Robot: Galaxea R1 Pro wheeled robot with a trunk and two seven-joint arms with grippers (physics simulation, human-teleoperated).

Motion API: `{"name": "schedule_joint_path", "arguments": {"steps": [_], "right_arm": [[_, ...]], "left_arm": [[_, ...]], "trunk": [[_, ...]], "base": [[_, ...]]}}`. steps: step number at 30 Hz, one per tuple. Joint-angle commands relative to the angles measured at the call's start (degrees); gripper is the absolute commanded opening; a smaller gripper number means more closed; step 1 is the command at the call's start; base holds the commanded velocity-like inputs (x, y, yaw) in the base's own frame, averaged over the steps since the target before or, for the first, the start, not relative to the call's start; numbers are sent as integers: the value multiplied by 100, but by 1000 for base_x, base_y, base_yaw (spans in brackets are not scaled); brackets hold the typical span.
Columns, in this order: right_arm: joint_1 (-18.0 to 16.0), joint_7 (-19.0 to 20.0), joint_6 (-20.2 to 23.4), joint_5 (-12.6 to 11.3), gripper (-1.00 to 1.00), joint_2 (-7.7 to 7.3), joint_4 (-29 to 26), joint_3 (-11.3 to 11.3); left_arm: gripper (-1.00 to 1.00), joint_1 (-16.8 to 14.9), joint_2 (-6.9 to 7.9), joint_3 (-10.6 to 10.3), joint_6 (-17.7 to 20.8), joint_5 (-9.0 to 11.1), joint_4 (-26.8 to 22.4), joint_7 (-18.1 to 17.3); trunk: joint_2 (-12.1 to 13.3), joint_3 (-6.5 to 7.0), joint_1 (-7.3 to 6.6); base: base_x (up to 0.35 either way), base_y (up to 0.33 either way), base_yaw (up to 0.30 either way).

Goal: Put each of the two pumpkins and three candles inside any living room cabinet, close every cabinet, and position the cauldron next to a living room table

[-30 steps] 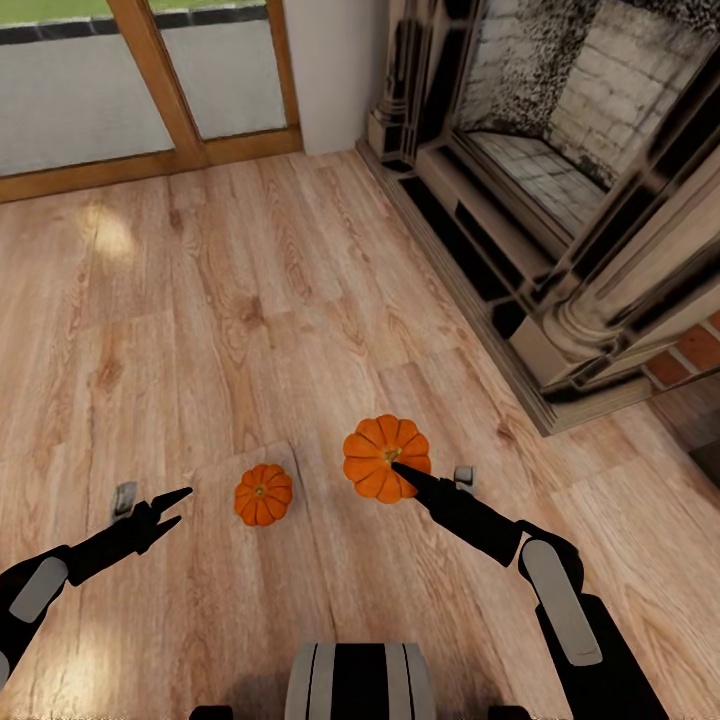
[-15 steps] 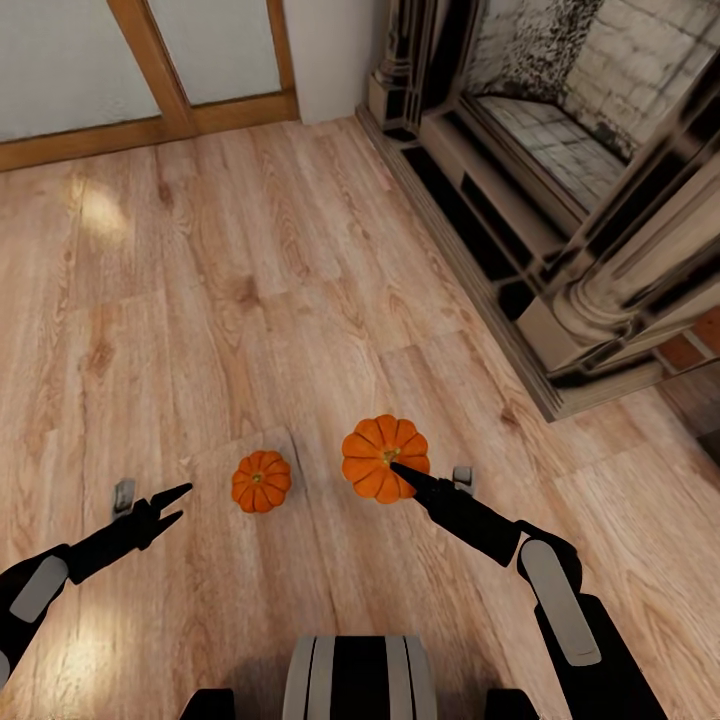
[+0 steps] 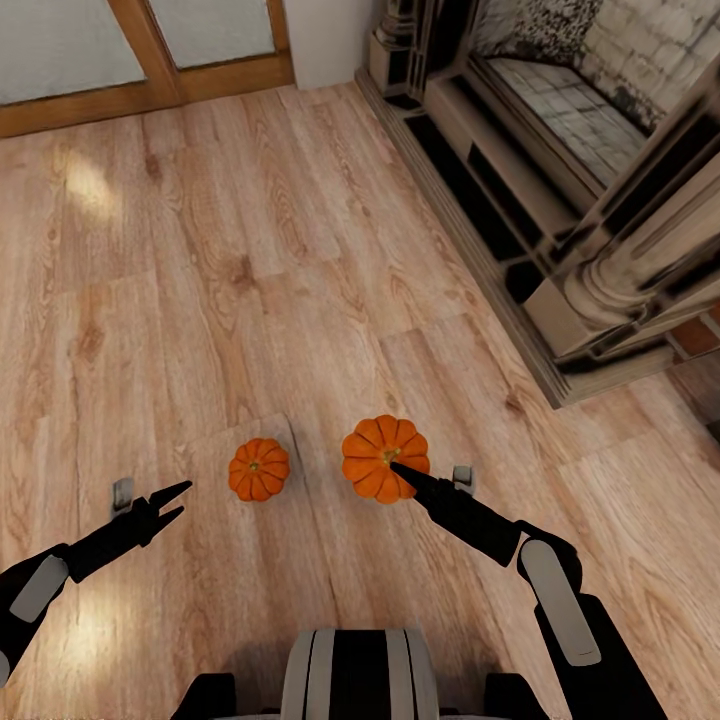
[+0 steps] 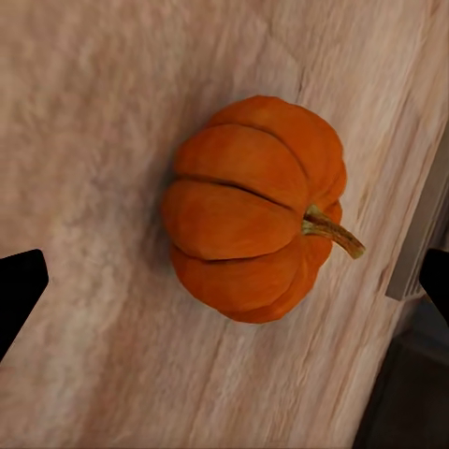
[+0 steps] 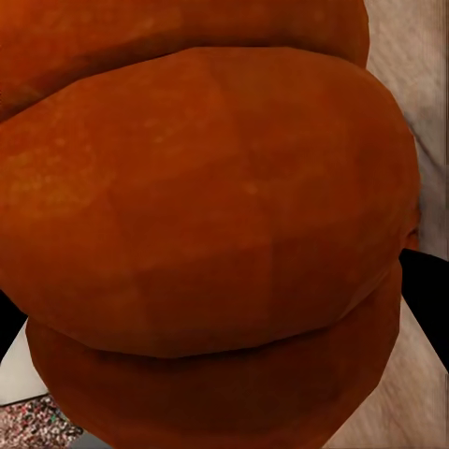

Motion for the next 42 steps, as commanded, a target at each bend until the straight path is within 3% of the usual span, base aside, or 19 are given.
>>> {"name": "schedule_joint_path", "arguments": {"steps": [1, 10, 40, 42], "right_arm": [[-2, 4, 37, -42, -100, 3, -1, -4], [135, 12, 27, -45, -100, 0, -9, -34], [147, 13, 25, -49, -100, 10, -19, -21], [147, 13, 25, -48, -100, 10, -19, -21]], "left_arm": [[100, -2, 0, 4, 40, 25, 2, -9], [100, 0, 0, 4, 37, 26, 2, -55], [100, 7, 9, 12, 24, 42, 19, -111], [100, 7, 9, 12, 24, 42, 19, -91]], "trunk": [[-1, -3, -1], [-1, -3, -1], [-1, -3, -1], [-4, -47, 4]], "base": [[0, 0, 0], [0, 0, 0], [63, -21, 0], [1, 0, 0]]}}
